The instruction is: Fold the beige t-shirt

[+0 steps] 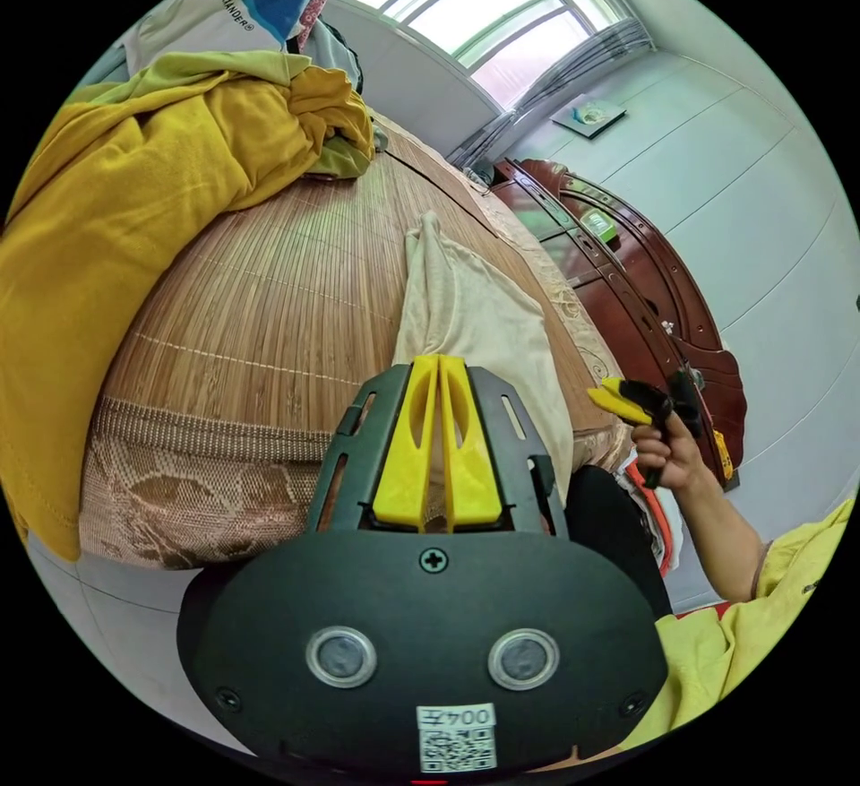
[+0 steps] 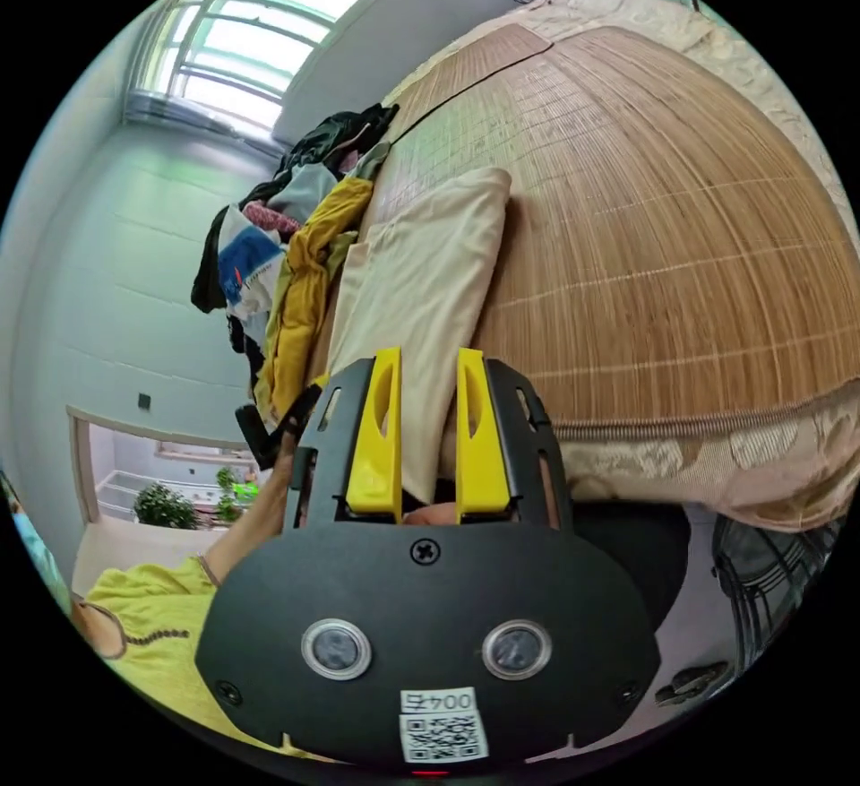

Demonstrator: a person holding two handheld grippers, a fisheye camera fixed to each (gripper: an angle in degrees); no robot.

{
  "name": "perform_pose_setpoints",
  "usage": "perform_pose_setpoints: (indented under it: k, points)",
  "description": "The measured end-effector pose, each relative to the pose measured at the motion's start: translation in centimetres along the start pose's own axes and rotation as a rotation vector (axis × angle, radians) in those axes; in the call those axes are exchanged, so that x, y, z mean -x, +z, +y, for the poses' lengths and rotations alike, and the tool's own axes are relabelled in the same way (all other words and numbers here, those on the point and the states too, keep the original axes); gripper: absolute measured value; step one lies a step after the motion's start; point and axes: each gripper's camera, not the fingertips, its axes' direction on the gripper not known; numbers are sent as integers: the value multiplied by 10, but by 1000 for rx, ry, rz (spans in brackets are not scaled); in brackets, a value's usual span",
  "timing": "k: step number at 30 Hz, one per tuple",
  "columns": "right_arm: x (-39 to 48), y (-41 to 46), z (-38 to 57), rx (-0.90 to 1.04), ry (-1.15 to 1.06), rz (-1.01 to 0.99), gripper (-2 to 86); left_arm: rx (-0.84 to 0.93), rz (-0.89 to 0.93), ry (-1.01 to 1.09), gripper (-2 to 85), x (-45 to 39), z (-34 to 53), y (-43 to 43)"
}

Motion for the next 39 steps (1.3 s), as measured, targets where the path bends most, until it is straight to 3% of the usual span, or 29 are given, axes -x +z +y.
perform_pose_setpoints:
  k: [9, 14, 26, 31, 35, 39]
  points:
    - [-2, 70, -73, 55, 87, 20, 109, 3, -7, 23, 6, -3, 3, 9]
    - [29, 109, -74, 70, 1, 190, 43, 27, -3, 27, 3, -6, -2, 17]
    - [76, 181, -95, 71, -113, 397, 43, 70, -6, -88, 2, -49, -30, 71]
    - [128, 180, -19, 74, -264, 456, 56, 68, -118, 33, 2, -65, -39, 31]
    - [157, 192, 74, 64, -346, 481, 71, 219, -345, 128, 2, -68, -36, 30]
    - [171, 213, 133, 41, -359, 520, 40, 267, -325, 179, 2, -78, -29, 53]
